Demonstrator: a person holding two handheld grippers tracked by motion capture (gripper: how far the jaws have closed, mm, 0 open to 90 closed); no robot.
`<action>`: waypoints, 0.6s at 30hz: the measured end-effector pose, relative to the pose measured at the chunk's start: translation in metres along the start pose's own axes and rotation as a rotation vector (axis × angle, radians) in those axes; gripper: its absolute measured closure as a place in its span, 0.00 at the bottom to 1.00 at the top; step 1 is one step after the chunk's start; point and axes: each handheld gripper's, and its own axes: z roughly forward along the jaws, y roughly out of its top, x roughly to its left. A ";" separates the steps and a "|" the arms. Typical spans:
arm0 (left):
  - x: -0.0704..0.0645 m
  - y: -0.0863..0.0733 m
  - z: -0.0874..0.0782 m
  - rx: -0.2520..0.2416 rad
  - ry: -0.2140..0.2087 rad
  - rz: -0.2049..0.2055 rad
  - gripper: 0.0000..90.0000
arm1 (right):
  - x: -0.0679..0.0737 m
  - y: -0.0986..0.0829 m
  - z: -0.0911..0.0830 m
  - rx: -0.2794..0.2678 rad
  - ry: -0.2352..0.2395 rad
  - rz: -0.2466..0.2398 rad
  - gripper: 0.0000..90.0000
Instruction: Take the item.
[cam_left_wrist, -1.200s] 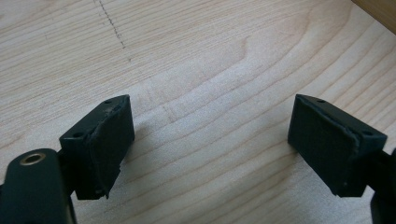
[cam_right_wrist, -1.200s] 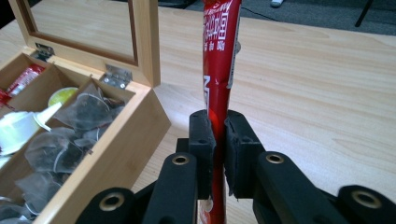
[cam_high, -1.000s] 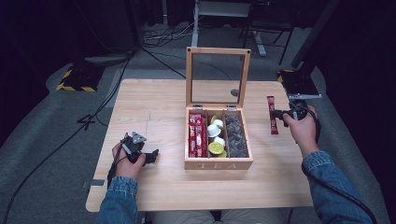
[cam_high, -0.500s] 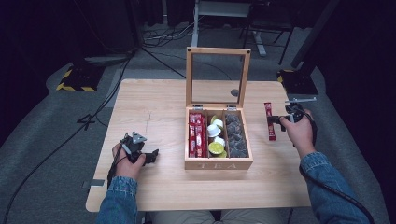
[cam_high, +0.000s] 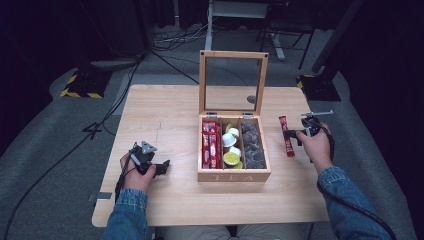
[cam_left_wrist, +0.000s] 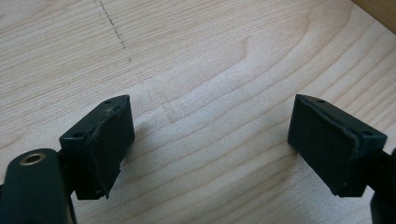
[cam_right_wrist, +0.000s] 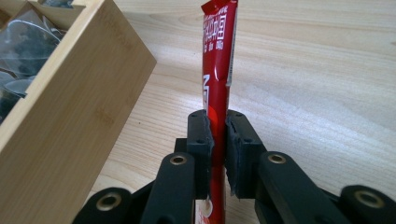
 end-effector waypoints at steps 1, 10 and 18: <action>0.000 0.000 0.000 -0.001 0.001 -0.002 0.17 | 0.000 -0.001 0.001 0.000 -0.001 0.000 0.90; 0.000 0.000 0.001 -0.004 0.010 -0.009 0.16 | 0.000 -0.010 0.004 0.031 -0.015 0.011 0.90; 0.000 0.001 0.001 -0.004 0.020 -0.013 0.16 | 0.001 -0.014 0.004 0.042 -0.055 0.018 0.69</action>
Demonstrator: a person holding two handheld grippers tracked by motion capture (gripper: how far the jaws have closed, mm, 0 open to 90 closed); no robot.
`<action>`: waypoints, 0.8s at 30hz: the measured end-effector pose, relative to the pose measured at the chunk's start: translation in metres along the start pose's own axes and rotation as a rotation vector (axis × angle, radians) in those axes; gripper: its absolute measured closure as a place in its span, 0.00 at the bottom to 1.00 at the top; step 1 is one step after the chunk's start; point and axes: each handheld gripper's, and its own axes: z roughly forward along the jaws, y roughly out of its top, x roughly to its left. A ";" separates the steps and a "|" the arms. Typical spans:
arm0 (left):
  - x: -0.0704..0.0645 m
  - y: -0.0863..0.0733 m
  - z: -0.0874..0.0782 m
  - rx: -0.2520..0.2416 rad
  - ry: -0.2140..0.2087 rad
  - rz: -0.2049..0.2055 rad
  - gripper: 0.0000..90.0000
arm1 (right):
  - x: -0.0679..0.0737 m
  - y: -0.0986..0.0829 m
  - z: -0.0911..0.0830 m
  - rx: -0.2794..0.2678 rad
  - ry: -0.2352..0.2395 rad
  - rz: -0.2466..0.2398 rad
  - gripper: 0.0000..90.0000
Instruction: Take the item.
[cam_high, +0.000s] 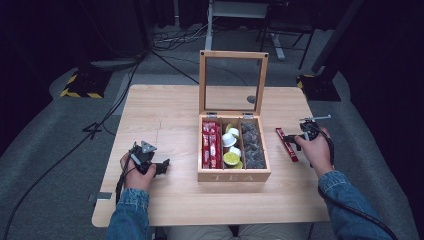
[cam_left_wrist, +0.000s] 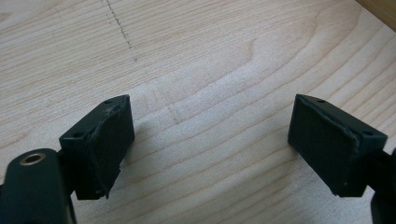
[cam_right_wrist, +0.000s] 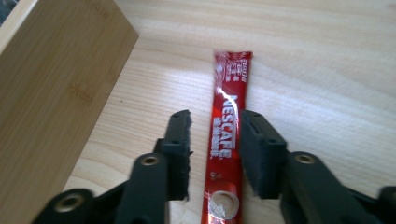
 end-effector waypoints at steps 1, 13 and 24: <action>0.000 0.000 0.000 0.002 0.002 -0.001 0.16 | -0.001 0.000 -0.001 -0.012 -0.008 -0.011 0.66; 0.004 0.003 0.003 0.003 0.003 -0.007 0.16 | 0.004 0.005 -0.030 -0.143 -0.001 -0.070 0.48; 0.003 0.005 0.005 0.007 0.004 -0.013 0.14 | 0.026 0.022 -0.058 -0.222 0.043 -0.141 0.45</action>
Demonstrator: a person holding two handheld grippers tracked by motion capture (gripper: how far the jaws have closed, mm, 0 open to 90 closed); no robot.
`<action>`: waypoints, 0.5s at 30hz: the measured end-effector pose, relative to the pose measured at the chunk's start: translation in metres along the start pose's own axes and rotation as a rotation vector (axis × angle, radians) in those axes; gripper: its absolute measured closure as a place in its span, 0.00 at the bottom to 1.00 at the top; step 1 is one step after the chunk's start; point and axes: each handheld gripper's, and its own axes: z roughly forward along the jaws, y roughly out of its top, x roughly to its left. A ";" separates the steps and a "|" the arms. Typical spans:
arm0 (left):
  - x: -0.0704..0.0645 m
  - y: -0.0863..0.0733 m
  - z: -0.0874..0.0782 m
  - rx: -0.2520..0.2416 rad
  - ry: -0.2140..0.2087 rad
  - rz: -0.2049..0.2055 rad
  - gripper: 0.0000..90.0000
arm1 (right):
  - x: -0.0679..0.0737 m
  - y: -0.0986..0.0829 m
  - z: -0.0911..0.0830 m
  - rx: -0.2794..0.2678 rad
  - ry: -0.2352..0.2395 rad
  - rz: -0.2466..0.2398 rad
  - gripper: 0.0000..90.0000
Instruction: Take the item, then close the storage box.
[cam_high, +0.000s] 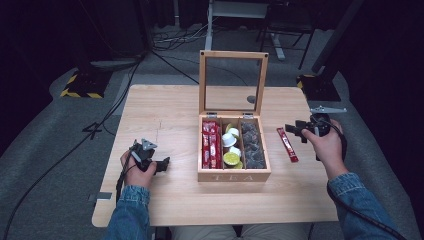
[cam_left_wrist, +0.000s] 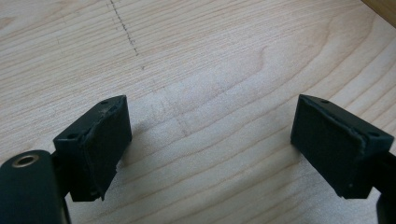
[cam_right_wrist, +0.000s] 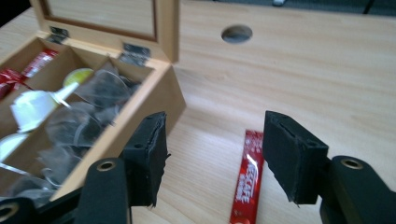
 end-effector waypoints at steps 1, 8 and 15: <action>0.000 0.000 0.000 -0.001 0.000 0.001 0.14 | 0.002 0.003 -0.002 -0.008 0.004 -0.012 0.45; 0.000 0.000 0.000 -0.001 0.004 -0.001 0.14 | 0.013 0.018 -0.008 -0.057 0.041 -0.047 0.45; 0.000 0.000 0.000 -0.001 0.003 -0.002 0.14 | 0.019 0.031 -0.013 -0.094 0.065 -0.071 0.44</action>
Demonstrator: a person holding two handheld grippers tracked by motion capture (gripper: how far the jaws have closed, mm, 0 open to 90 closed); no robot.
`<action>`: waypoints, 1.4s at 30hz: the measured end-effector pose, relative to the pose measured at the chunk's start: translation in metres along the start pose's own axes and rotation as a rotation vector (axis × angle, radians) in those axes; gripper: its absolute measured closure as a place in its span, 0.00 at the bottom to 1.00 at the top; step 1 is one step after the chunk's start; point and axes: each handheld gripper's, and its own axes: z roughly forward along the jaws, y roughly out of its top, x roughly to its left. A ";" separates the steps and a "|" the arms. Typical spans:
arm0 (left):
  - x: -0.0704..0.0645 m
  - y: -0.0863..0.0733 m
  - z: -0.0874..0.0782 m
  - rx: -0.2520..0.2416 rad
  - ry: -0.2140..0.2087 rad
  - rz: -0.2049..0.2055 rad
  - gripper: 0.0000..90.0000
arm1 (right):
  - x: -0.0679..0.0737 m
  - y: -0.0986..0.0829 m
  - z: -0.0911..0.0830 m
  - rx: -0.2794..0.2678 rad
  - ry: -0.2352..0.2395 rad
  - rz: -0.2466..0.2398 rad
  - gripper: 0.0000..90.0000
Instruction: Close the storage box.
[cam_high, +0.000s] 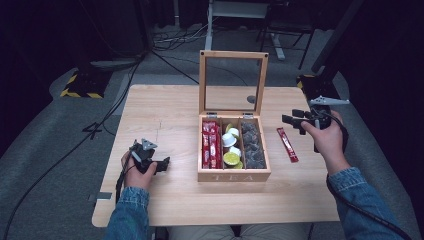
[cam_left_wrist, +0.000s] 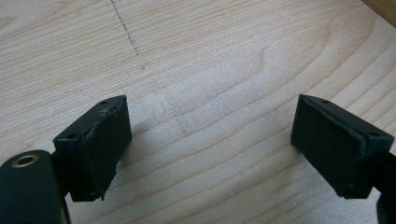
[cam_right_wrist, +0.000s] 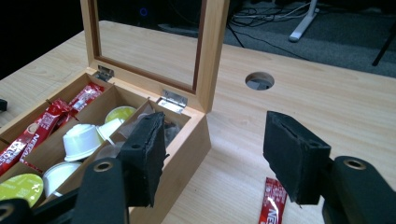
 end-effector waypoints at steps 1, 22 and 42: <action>0.000 0.000 0.000 0.000 0.000 0.000 0.14 | 0.001 0.002 0.000 -0.003 0.000 -0.003 0.44; -0.001 -0.001 -0.001 -0.001 0.014 -0.009 0.14 | 0.009 0.057 0.027 -0.083 0.058 -0.068 0.44; -0.003 -0.001 -0.001 -0.001 0.026 -0.022 0.14 | -0.007 0.110 0.072 -0.121 0.054 -0.093 0.43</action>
